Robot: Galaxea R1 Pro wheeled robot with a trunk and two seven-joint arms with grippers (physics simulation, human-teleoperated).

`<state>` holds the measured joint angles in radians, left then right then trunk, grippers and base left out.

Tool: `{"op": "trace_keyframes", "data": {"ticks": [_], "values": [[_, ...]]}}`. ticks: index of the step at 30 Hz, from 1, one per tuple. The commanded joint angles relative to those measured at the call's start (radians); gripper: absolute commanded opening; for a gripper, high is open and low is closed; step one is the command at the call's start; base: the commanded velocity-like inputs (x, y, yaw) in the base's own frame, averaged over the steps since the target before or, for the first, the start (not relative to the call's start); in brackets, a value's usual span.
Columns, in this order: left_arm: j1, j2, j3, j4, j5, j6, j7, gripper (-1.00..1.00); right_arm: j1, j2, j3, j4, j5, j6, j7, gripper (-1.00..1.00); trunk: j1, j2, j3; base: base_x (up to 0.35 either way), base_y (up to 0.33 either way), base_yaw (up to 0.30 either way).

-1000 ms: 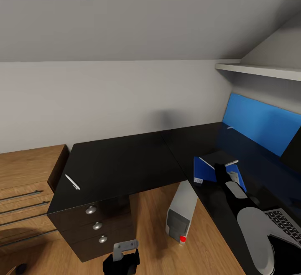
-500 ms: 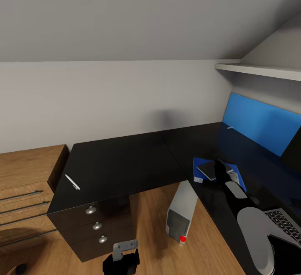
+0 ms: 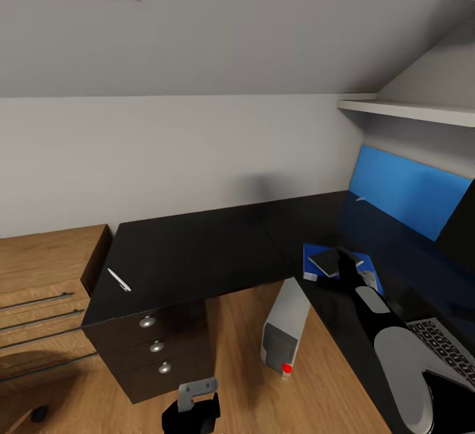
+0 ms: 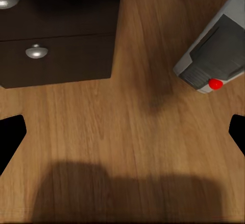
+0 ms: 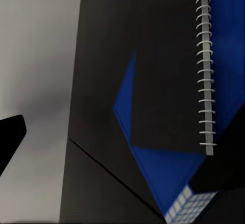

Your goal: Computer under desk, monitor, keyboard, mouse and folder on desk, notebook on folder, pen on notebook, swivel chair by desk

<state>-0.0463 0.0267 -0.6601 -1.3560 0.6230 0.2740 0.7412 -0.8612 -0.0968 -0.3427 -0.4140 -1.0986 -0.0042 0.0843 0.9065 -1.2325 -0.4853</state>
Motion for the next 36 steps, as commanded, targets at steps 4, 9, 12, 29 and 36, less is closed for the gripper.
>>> {"op": "trace_keyframes", "data": {"ticks": [4, 9, 12, 29, 36], "values": [[-0.001, 0.001, -0.003, -0.002, 0.002, 0.003, 0.009, 1.0, -0.001, 0.0, -0.002, 0.0, -0.011, -0.003, 0.012, 1.0, 0.0, -0.001, -0.001, -0.08, 0.0, 0.0], [-0.001, 0.002, -0.007, -0.002, -0.001, -0.05, 0.01, 1.0, -0.001, 0.01, 0.004, -0.002, -0.011, -0.013, 0.021, 1.0, 0.0, -0.001, -0.001, -0.019, 0.0, 0.0], [-0.001, 0.002, -0.005, 0.001, 0.0, -0.07, 0.011, 1.0, -0.001, 0.017, 0.007, -0.006, -0.011, -0.015, 0.024, 1.0, -0.012, 0.02, 0.008, -0.004, 0.0, 0.0], [-0.001, 0.001, -0.009, 0.04, 0.0, -0.084, 0.01, 1.0, 0.002, 0.11, 0.079, -0.103, 0.523, 0.004, -0.234, 1.0, -0.077, 0.139, 0.062, 0.0, 0.0, 0.0], [-0.001, 0.001, -0.009, 0.041, 0.0, -0.085, 0.01, 1.0, 0.003, 0.159, 0.093, -0.145, 0.626, 0.023, -0.46, 1.0, -0.104, 0.188, 0.084, 0.0, 0.0, 0.0]]}}
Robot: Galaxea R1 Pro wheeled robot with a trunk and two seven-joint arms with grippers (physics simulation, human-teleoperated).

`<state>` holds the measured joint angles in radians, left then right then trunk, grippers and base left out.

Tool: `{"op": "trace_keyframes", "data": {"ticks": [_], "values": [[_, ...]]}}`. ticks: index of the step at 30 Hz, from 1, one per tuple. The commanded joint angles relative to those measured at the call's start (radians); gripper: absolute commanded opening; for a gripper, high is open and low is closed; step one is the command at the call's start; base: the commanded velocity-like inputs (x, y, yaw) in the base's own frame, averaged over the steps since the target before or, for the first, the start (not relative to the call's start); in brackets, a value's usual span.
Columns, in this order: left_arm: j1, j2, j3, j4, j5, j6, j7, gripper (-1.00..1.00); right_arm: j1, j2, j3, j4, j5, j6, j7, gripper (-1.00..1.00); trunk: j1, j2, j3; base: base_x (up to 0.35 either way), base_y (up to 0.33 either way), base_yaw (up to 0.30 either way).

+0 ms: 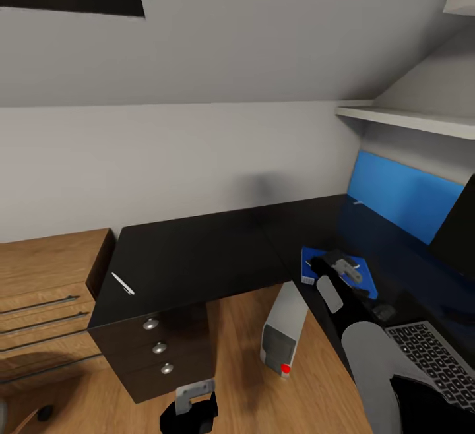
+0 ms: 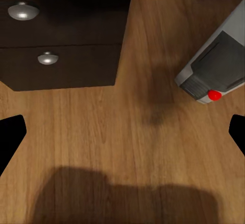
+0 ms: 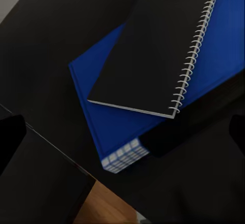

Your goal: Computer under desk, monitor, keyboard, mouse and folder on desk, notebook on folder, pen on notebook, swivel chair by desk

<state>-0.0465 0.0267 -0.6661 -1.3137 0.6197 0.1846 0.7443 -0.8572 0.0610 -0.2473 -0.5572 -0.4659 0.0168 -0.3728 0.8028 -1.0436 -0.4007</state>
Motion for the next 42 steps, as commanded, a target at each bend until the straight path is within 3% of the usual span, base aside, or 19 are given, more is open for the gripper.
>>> {"op": "trace_keyframes", "data": {"ticks": [1, 3, 4, 10, 12, 19, 24, 29, 32, 42], "values": [[-0.001, 0.001, -0.003, -0.002, 0.003, 0.004, 0.007, 1.0, 0.0, 0.002, -0.002, -0.005, -0.004, 0.006, -0.011, 1.0, -0.004, 0.006, 0.002, 0.0, 0.0, 0.0], [-0.001, 0.001, -0.003, -0.002, 0.002, 0.004, 0.007, 1.0, 0.0, 0.003, 0.005, -0.015, 0.003, 0.037, -0.028, 1.0, -0.012, 0.02, 0.008, 0.0, 0.0, 0.0], [-0.001, 0.001, -0.003, -0.002, 0.001, 0.004, 0.008, 1.0, 0.0, 0.001, 0.024, -0.039, 0.008, 0.108, -0.034, 1.0, -0.015, 0.027, 0.011, 0.0, 0.0, 0.0], [-0.001, 0.001, -0.004, -0.002, -0.002, 0.003, 0.009, 1.0, 0.002, -0.013, 0.075, -0.157, 0.005, 0.374, -0.042, 1.0, -0.038, 0.069, 0.03, 0.0, 0.0, 0.0], [-0.001, 0.002, -0.003, -0.003, -0.003, 0.002, 0.01, 1.0, 0.002, -0.013, 0.079, -0.171, 0.004, 0.407, -0.045, 1.0, -0.046, 0.083, 0.037, 0.0, 0.0, 0.0], [-0.001, 0.002, -0.003, -0.004, -0.003, 0.001, 0.011, 1.0, 0.01, -0.01, 0.085, -0.184, 0.008, 0.435, -0.047, 1.0, -0.05, 0.09, 0.038, 0.0, 0.0, 0.067], [-0.001, 0.002, -0.003, -0.005, -0.003, 0.001, 0.012, 1.0, 0.022, -0.014, 0.136, -0.188, 0.03, 0.443, -0.044, 1.0, -0.05, 0.09, 0.037, 0.0, 0.0, 0.055], [-0.001, 0.002, -0.002, -0.005, -0.003, 0.001, 0.012, 1.0, 0.048, -0.018, 0.241, -0.188, 0.092, 0.442, -0.043, 1.0, -0.05, 0.09, 0.037, 0.0, 0.0, 0.012], [-0.001, 0.002, -0.001, -0.006, -0.003, 0.001, 0.012, 1.0, 0.054, -0.017, 0.266, -0.19, 0.111, 0.442, -0.043, 1.0, -0.05, 0.09, 0.037, 0.0, 0.0, 0.003], [-0.001, 0.004, 0.003, -0.01, -0.003, 0.001, 0.013, 1.0, 0.065, -0.013, 0.283, -0.254, 0.114, 0.441, -0.043, 1.0, -0.05, 0.09, 0.037, 0.0, 0.0, 0.023]]}}
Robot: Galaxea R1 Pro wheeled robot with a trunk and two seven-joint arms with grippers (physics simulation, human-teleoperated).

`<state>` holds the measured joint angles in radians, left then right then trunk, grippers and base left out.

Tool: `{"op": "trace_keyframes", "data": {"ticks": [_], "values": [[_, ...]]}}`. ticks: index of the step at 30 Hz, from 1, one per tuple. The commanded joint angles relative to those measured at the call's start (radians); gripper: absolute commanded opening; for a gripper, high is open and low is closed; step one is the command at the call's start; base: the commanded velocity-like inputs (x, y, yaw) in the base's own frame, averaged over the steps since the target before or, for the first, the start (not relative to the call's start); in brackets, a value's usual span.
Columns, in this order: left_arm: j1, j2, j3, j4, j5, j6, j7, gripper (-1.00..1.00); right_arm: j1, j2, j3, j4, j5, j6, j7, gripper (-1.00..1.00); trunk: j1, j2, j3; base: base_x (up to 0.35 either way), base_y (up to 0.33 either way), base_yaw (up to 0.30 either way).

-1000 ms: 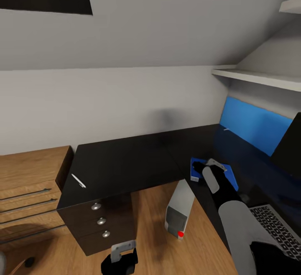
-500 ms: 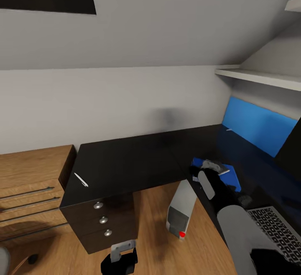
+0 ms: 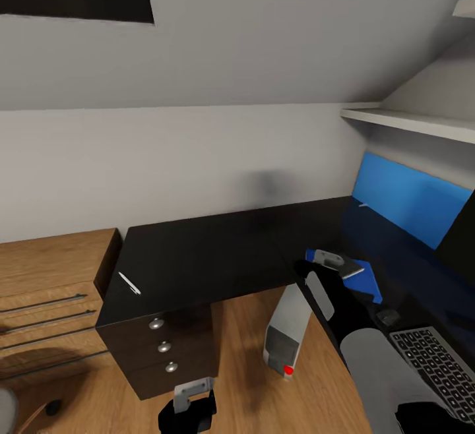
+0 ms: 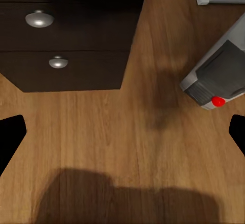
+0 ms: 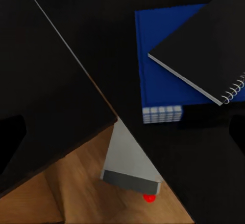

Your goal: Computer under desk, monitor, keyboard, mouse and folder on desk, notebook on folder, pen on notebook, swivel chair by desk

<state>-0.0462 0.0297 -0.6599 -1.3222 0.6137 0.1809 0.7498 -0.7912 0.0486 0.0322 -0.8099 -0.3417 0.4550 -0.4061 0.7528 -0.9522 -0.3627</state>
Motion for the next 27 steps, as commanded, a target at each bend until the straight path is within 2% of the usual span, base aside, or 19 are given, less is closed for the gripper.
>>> {"op": "trace_keyframes", "data": {"ticks": [1, 11, 14, 25, 27], "values": [[-0.001, 0.001, -0.003, -0.002, 0.003, 0.005, 0.007, 1.0, 0.0, 0.0, 0.004, -0.002, -0.011, 0.002, -0.01, 1.0, 0.0, -0.001, -0.001, 0.0, 0.0, 0.157], [-0.001, 0.003, -0.001, -0.004, 0.003, 0.003, 0.007, 1.0, 0.006, 0.003, 0.013, -0.004, -0.006, 0.002, -0.01, 1.0, 0.0, -0.001, -0.001, 0.0, 0.0, 0.236], [-0.001, 0.005, 0.001, -0.006, 0.003, 0.003, 0.006, 1.0, 0.01, 0.004, 0.027, -0.004, -0.005, 0.001, -0.007, 1.0, 0.0, -0.001, -0.001, 0.0, 0.0, 0.056], [-0.001, 0.005, 0.002, -0.006, 0.003, 0.003, 0.006, 1.0, 0.01, 0.004, 0.031, -0.008, -0.004, 0.001, -0.008, 1.0, 0.0, -0.001, -0.001, 0.0, 0.0, 0.014], [-0.001, 0.005, 0.025, -0.006, 0.003, 0.003, 0.006, 1.0, 0.011, 0.004, 0.032, -0.012, -0.005, 0.0, -0.008, 1.0, 0.0, -0.001, -0.001, 0.0, 0.0, 0.119]]}}
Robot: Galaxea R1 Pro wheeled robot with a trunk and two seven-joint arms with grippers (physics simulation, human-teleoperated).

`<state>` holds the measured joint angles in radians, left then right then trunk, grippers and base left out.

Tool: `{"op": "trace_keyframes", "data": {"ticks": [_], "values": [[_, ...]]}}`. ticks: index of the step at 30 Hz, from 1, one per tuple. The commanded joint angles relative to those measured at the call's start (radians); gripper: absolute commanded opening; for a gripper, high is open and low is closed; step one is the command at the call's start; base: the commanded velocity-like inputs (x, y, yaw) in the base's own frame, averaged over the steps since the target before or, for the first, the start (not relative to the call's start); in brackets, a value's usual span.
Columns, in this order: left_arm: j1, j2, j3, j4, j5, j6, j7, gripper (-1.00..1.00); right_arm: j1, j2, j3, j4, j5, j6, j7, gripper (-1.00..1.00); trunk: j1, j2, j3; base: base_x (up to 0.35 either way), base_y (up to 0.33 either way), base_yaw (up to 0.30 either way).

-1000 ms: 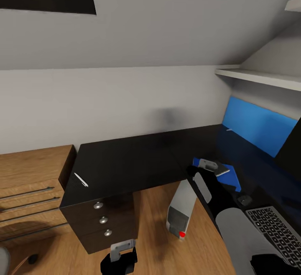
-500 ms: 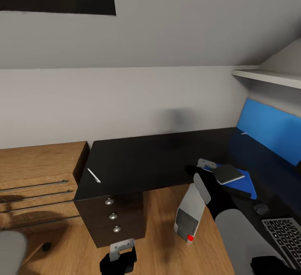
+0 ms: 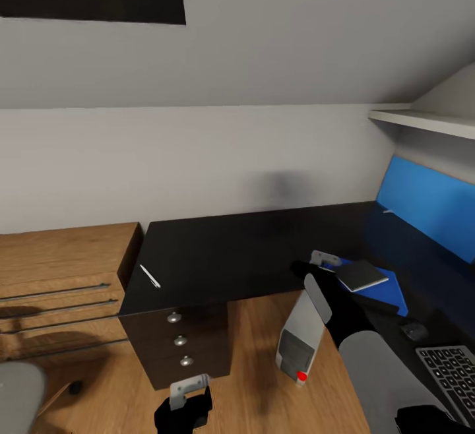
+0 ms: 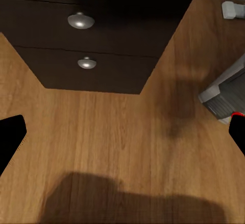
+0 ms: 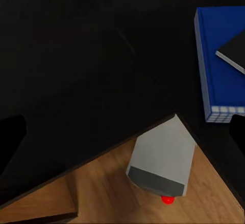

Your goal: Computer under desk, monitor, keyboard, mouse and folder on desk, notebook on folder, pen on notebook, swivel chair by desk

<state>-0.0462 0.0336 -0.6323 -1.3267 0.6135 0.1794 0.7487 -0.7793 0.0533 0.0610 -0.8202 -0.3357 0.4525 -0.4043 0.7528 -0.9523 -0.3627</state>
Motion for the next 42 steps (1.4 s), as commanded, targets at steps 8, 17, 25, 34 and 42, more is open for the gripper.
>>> {"op": "trace_keyframes", "data": {"ticks": [8, 17, 25, 34, 42], "values": [[-0.001, 0.0, 0.036, -0.003, 0.003, 0.005, 0.008, 1.0, 0.002, 0.001, 0.006, -0.007, -0.011, 0.002, -0.009, 1.0, 0.0, -0.001, -0.001, 0.0, 0.0, 0.225], [-0.002, 0.001, 0.041, -0.003, 0.003, 0.005, 0.008, 1.0, 0.003, 0.003, 0.013, -0.003, -0.011, 0.001, -0.007, 1.0, 0.0, -0.001, -0.001, 0.0, 0.0, 0.271], [-0.001, 0.001, 0.042, -0.003, 0.003, 0.005, 0.008, 1.0, 0.003, 0.008, 0.033, 0.002, -0.011, 0.002, -0.007, 1.0, 0.0, -0.001, -0.001, 0.0, 0.0, 0.276], [-0.001, 0.0, 0.042, -0.003, 0.003, 0.005, 0.008, 1.0, 0.003, 0.016, 0.05, 0.022, -0.009, 0.0, -0.007, 1.0, 0.0, -0.001, -0.003, 0.0, 0.0, 0.272], [-0.001, 0.0, 0.042, -0.003, 0.003, 0.005, 0.007, 1.0, 0.003, 0.015, 0.134, 0.049, -0.008, -0.04, -0.006, 1.0, 0.0, -0.001, -0.01, 0.0, 0.0, 0.233]]}}
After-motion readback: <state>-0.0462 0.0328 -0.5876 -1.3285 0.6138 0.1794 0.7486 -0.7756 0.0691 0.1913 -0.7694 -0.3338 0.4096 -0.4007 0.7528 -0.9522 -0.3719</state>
